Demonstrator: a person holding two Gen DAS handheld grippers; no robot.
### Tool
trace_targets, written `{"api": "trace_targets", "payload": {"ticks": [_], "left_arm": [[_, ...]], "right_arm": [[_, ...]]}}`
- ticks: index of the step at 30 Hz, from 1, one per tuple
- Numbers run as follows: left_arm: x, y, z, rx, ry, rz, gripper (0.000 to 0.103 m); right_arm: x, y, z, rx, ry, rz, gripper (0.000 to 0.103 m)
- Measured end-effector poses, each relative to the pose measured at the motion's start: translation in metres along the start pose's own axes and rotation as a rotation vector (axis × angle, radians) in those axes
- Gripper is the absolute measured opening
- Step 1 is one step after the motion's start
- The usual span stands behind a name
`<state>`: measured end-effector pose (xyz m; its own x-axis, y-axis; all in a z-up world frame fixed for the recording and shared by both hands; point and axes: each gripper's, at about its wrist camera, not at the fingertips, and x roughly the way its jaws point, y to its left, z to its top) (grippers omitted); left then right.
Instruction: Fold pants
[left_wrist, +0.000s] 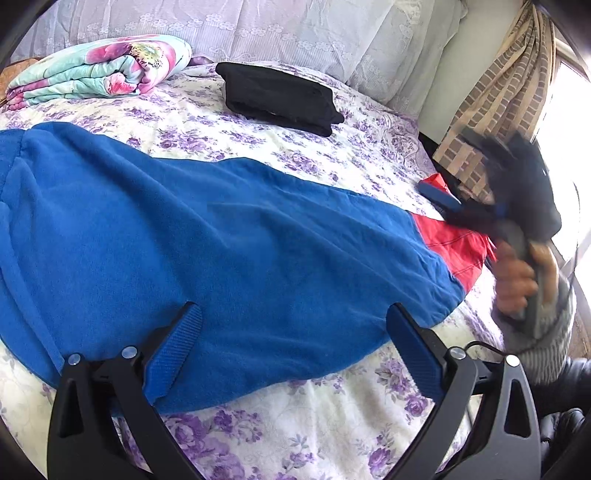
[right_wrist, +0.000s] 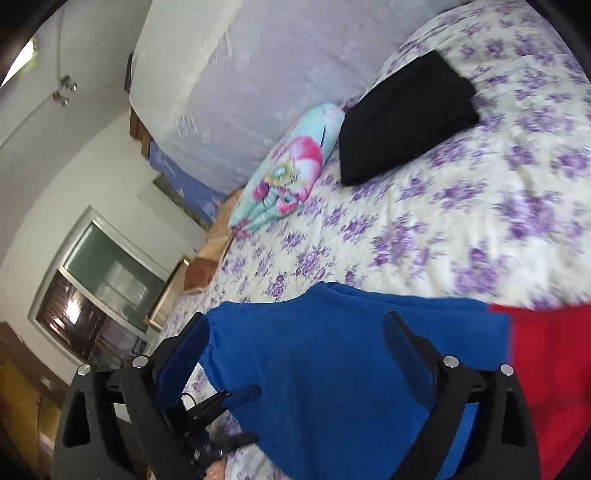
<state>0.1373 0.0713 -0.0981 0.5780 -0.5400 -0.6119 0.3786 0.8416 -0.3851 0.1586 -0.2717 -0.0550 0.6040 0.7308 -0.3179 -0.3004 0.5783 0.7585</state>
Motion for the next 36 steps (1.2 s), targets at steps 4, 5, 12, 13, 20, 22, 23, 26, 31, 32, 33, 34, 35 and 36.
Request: {"api": "trace_targets", "payload": {"ticks": [4, 5, 12, 13, 20, 22, 23, 26, 31, 32, 33, 34, 35, 36], "left_arm": [[-0.002, 0.002, 0.000, -0.012, -0.016, -0.018, 0.098], [-0.002, 0.002, 0.000, -0.016, -0.019, -0.020, 0.098], [-0.004, -0.001, -0.002, -0.015, -0.024, 0.004, 0.098], [-0.004, -0.001, -0.002, -0.014, -0.025, 0.004, 0.098], [-0.003, 0.000, -0.001, -0.029, -0.014, 0.016, 0.098], [-0.003, -0.003, 0.000, -0.040, -0.013, 0.039, 0.098], [-0.003, -0.004, 0.000, -0.044, -0.018, 0.051, 0.098], [-0.007, -0.006, -0.003, -0.056, -0.039, 0.067, 0.098], [-0.027, 0.006, -0.005, -0.143, -0.081, 0.039, 0.098], [-0.034, 0.011, -0.005, -0.169, -0.098, 0.032, 0.098], [-0.042, 0.015, -0.005, -0.188, -0.117, 0.037, 0.098], [-0.051, 0.020, -0.005, -0.206, -0.140, 0.050, 0.098], [-0.060, 0.024, -0.005, -0.220, -0.166, 0.062, 0.098], [-0.070, 0.029, -0.005, -0.232, -0.193, 0.071, 0.098]], "right_arm": [[-0.107, -0.050, -0.032, 0.161, -0.141, -0.061, 0.097], [-0.128, -0.062, -0.039, 0.200, -0.166, -0.113, 0.097], [-0.175, -0.126, -0.049, 0.374, -0.166, -0.247, 0.097], [-0.172, -0.131, -0.045, 0.381, -0.154, -0.241, 0.097], [-0.146, -0.147, -0.011, 0.315, -0.153, -0.297, 0.086], [-0.140, -0.149, -0.011, 0.289, -0.163, -0.338, 0.070], [-0.138, -0.151, -0.012, 0.283, -0.175, -0.342, 0.056], [-0.143, -0.158, -0.020, 0.293, -0.238, -0.292, 0.033], [-0.151, -0.119, -0.016, 0.159, -0.323, -0.312, 0.024], [-0.148, -0.101, -0.011, 0.089, -0.325, -0.344, 0.024], [-0.144, -0.084, -0.006, 0.028, -0.324, -0.368, 0.024], [-0.140, -0.068, -0.002, -0.023, -0.323, -0.384, 0.024], [-0.134, -0.051, 0.002, -0.063, -0.316, -0.385, 0.024], [-0.128, -0.037, 0.007, -0.091, -0.306, -0.374, 0.024]]}}
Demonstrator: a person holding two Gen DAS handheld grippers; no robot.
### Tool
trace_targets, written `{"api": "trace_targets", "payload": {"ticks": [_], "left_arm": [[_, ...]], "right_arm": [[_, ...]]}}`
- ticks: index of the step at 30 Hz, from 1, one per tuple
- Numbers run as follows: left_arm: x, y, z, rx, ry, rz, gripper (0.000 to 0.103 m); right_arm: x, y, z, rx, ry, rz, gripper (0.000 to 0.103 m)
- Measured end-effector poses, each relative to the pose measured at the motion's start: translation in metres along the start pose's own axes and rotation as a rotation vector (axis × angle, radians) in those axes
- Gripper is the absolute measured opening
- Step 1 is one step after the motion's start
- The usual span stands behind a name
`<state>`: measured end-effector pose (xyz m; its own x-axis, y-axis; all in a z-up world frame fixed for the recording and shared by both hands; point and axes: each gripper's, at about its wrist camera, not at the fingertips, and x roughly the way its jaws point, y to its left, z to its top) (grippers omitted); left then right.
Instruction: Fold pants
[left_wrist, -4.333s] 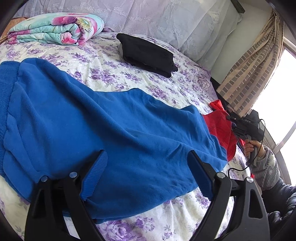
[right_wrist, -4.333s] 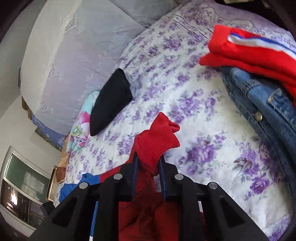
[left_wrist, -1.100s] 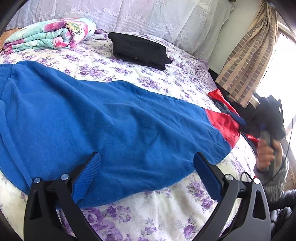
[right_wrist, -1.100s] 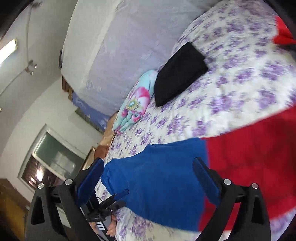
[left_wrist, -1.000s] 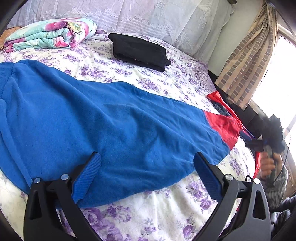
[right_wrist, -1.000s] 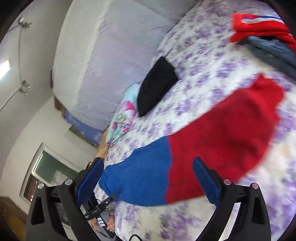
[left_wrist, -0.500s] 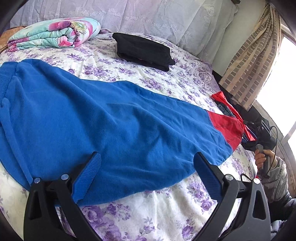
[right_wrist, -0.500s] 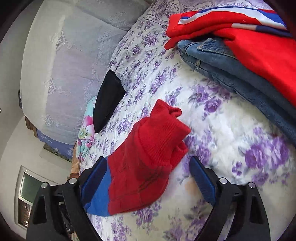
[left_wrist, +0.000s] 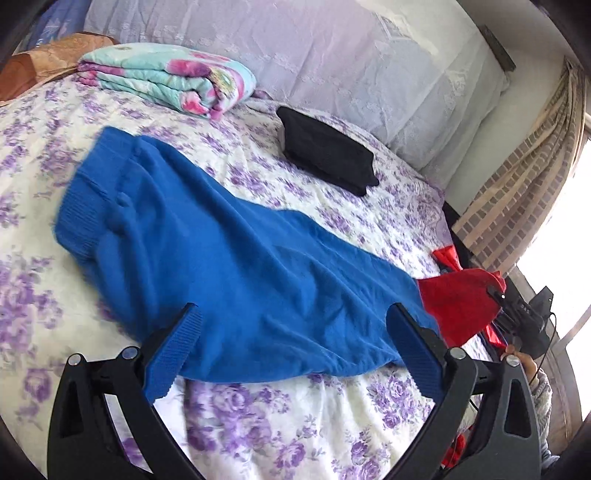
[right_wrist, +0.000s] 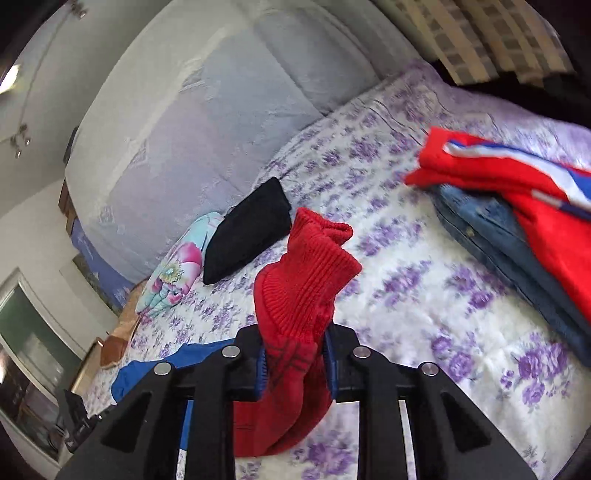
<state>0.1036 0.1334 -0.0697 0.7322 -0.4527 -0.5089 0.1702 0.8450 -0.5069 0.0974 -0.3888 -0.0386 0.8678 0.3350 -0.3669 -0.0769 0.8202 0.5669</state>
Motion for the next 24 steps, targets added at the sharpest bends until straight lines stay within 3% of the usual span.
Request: {"api": "trace_targets", "payload": {"ticks": [5, 10, 15, 19, 21, 22, 23, 24], "left_arm": [[-0.043, 0.030, 0.007, -0.049, -0.097, 0.054, 0.098], [-0.070, 0.069, 0.009, -0.135, -0.156, 0.079, 0.098], [-0.085, 0.093, 0.010, -0.199, -0.179, 0.083, 0.098], [-0.091, 0.091, 0.012, -0.186, -0.186, 0.077, 0.098], [-0.091, 0.089, 0.011, -0.173, -0.182, 0.082, 0.098], [-0.090, 0.088, 0.011, -0.169, -0.178, 0.083, 0.098], [-0.088, 0.087, 0.011, -0.168, -0.174, 0.084, 0.098], [-0.086, 0.088, 0.010, -0.169, -0.169, 0.086, 0.098]], "right_arm": [[0.021, 0.076, 0.009, -0.123, 0.025, 0.061, 0.022], [0.068, 0.154, -0.014, -0.286, 0.094, 0.069, 0.021], [0.130, 0.220, -0.077, -0.543, 0.214, 0.001, 0.020], [0.182, 0.235, -0.141, -0.688, 0.445, -0.033, 0.021], [0.183, 0.239, -0.156, -0.754, 0.444, -0.048, 0.022], [0.179, 0.241, -0.155, -0.762, 0.446, -0.040, 0.027], [0.174, 0.244, -0.152, -0.747, 0.459, 0.005, 0.049], [0.166, 0.245, -0.147, -0.721, 0.462, 0.052, 0.061]]}}
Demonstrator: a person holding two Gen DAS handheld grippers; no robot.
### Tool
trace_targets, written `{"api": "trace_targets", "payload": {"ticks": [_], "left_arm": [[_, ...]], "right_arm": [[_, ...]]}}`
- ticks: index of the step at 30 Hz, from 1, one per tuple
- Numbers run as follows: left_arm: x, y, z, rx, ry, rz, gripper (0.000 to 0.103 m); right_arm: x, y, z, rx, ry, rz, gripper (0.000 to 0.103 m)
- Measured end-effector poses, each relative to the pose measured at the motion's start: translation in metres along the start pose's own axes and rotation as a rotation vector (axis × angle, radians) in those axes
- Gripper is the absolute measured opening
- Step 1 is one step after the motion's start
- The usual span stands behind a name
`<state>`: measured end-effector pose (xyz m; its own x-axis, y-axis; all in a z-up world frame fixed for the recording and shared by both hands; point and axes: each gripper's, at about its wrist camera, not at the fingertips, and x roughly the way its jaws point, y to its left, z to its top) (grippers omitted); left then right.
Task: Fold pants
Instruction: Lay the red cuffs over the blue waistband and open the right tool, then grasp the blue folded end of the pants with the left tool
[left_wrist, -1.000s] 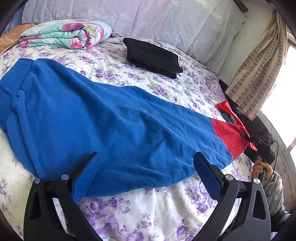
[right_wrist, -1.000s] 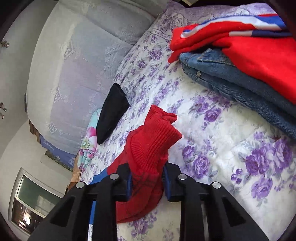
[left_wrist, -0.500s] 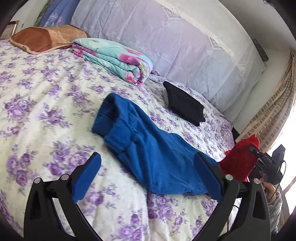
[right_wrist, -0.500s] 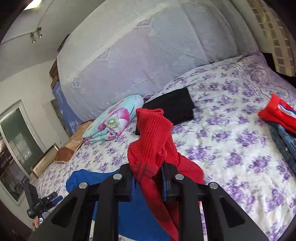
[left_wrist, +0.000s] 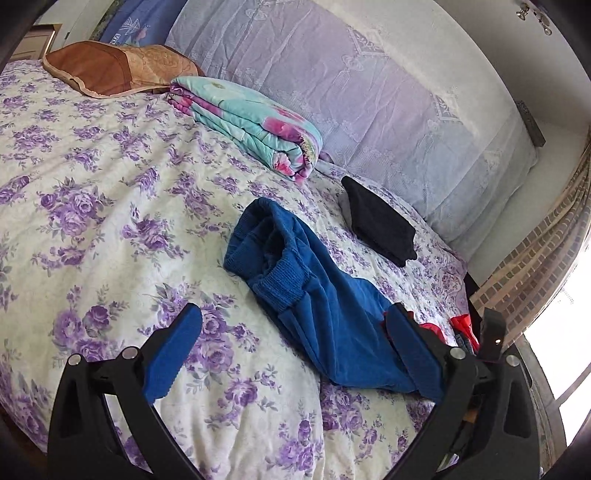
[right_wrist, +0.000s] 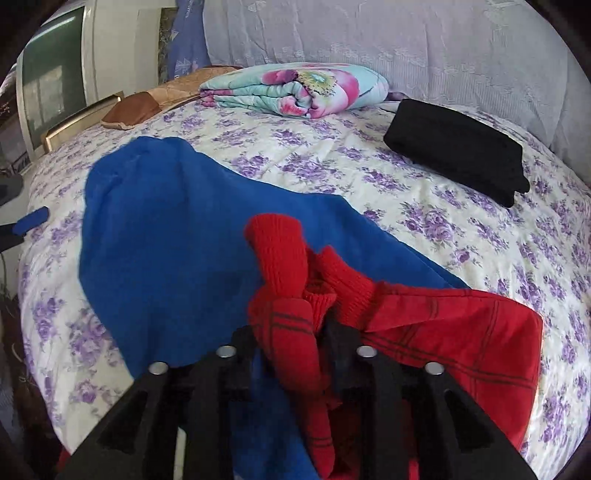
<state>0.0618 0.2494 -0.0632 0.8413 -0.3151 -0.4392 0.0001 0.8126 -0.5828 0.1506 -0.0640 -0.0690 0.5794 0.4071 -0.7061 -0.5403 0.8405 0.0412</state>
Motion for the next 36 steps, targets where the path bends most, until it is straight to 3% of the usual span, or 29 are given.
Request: {"api": "trace_targets", "payload": {"ticks": [1, 5, 8, 10, 11, 14, 18, 21, 23, 27, 31, 32, 34, 36], "left_arm": [[0.002, 0.001, -0.001, -0.001, 0.006, 0.004, 0.098], [0.011, 0.001, -0.003, -0.003, 0.033, 0.017, 0.098], [0.016, 0.000, -0.006, -0.009, 0.052, 0.019, 0.098], [0.019, 0.001, -0.007, -0.014, 0.063, 0.018, 0.098], [0.021, 0.001, -0.008, -0.017, 0.069, 0.017, 0.098], [0.024, 0.002, -0.009, -0.025, 0.082, 0.019, 0.098], [0.033, 0.007, -0.006, -0.067, 0.097, 0.017, 0.098], [0.047, 0.008, 0.004, -0.110, 0.108, 0.018, 0.098], [0.059, 0.009, 0.011, -0.131, 0.132, 0.037, 0.098], [0.076, 0.012, 0.019, -0.155, 0.151, 0.060, 0.098], [0.084, 0.017, 0.025, -0.199, 0.142, 0.042, 0.097], [0.085, 0.017, 0.027, -0.210, 0.141, 0.036, 0.093], [0.088, 0.018, 0.029, -0.226, 0.155, 0.022, 0.070], [0.094, 0.021, 0.030, -0.247, 0.174, 0.026, 0.065]], "right_arm": [[-0.010, 0.000, 0.001, 0.010, -0.018, 0.010, 0.069], [-0.053, -0.010, 0.010, 0.089, -0.160, 0.102, 0.069], [-0.063, -0.028, 0.017, 0.187, -0.239, 0.028, 0.069], [-0.046, -0.036, 0.017, 0.194, -0.196, -0.044, 0.066], [-0.031, -0.039, 0.014, 0.197, -0.145, -0.058, 0.059], [0.023, -0.043, -0.008, 0.192, 0.057, -0.027, 0.061], [0.019, -0.043, -0.006, 0.187, 0.041, -0.023, 0.061], [0.004, -0.053, -0.011, 0.254, -0.036, 0.042, 0.069], [-0.013, -0.065, -0.020, 0.341, -0.108, 0.082, 0.080], [-0.042, -0.097, -0.037, 0.498, -0.203, 0.157, 0.082], [-0.061, -0.123, -0.052, 0.579, -0.246, 0.164, 0.087], [-0.064, -0.129, -0.057, 0.600, -0.256, 0.168, 0.088], [-0.068, -0.140, -0.067, 0.640, -0.267, 0.185, 0.088], [-0.068, -0.150, -0.076, 0.678, -0.270, 0.215, 0.088]]}}
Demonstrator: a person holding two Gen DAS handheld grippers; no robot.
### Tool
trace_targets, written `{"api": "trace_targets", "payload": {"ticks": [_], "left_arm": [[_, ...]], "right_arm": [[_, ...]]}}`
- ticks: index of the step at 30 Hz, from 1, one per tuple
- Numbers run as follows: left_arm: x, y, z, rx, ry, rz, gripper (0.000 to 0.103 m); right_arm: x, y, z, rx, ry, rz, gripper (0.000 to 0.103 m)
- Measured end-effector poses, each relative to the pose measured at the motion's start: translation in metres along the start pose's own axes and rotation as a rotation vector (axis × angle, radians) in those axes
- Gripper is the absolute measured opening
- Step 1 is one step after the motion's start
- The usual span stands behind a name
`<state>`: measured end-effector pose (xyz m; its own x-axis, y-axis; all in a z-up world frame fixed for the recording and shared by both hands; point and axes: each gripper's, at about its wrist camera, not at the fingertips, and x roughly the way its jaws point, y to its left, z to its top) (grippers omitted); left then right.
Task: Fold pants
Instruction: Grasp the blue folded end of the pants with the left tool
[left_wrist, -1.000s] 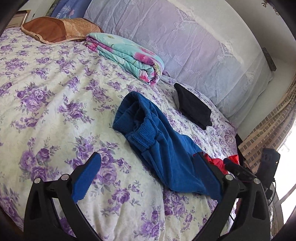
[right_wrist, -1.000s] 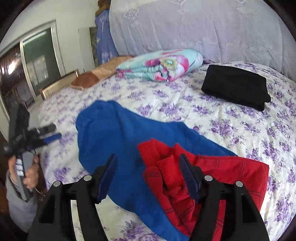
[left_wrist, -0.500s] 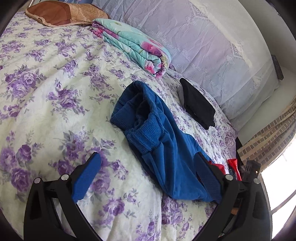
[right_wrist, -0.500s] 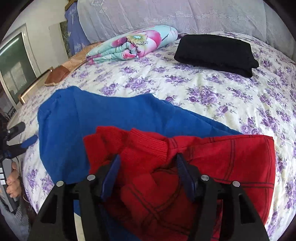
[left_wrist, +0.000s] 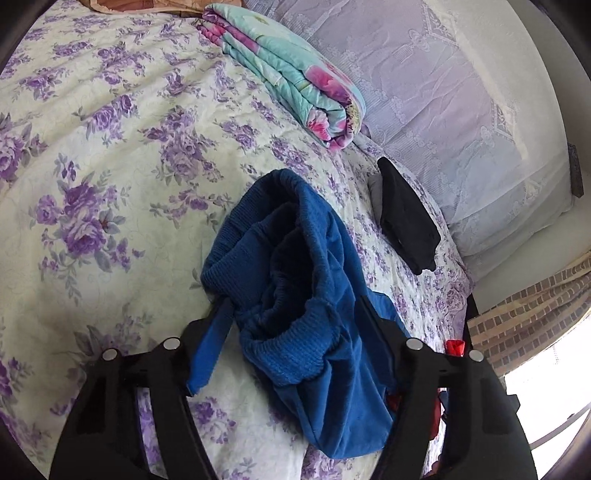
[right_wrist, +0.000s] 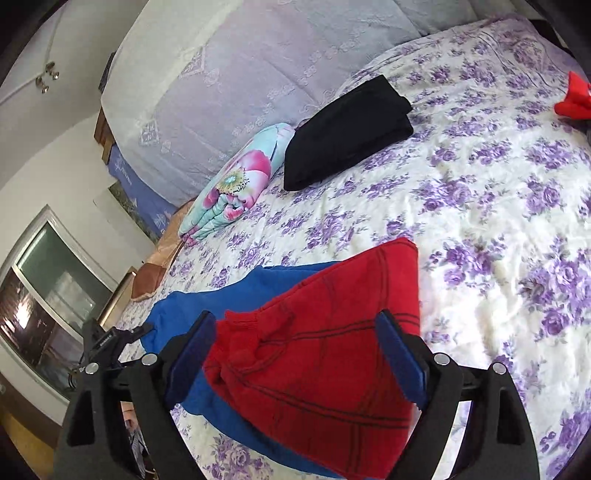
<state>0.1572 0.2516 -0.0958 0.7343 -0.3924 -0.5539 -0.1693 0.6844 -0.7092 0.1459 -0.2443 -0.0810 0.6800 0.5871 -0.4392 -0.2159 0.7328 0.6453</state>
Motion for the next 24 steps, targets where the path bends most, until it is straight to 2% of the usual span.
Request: {"api": "trace_targets", "payload": {"ticks": [4, 5, 6, 9, 13, 18, 23, 24], "left_arm": [[0.004, 0.000, 0.002, 0.010, 0.003, 0.020, 0.065], [0.004, 0.000, 0.001, 0.008, -0.002, 0.023, 0.061], [0.004, 0.000, 0.002, 0.008, -0.006, 0.033, 0.052], [0.005, 0.003, 0.004, 0.007, -0.016, 0.037, 0.036], [-0.010, -0.007, 0.003, 0.017, -0.060, 0.036, 0.028], [-0.035, -0.076, -0.005, 0.207, -0.138, 0.127, 0.024], [-0.046, -0.164, -0.027, 0.411, -0.198, 0.171, 0.023], [-0.045, -0.182, -0.035, 0.455, -0.203, 0.171, 0.019]], "right_arm": [[-0.004, -0.013, -0.004, 0.032, 0.004, 0.042, 0.088], [-0.006, -0.013, -0.004, 0.028, 0.001, 0.049, 0.088], [-0.008, -0.014, -0.005, 0.025, -0.001, 0.058, 0.088], [-0.015, -0.016, -0.006, 0.022, -0.010, 0.084, 0.088], [-0.026, -0.023, -0.006, 0.020, -0.020, 0.100, 0.088], [-0.041, -0.041, -0.004, 0.047, -0.054, 0.116, 0.089], [-0.058, -0.061, -0.004, 0.092, -0.095, 0.144, 0.089], [-0.062, -0.064, -0.004, 0.097, -0.105, 0.149, 0.089]]}}
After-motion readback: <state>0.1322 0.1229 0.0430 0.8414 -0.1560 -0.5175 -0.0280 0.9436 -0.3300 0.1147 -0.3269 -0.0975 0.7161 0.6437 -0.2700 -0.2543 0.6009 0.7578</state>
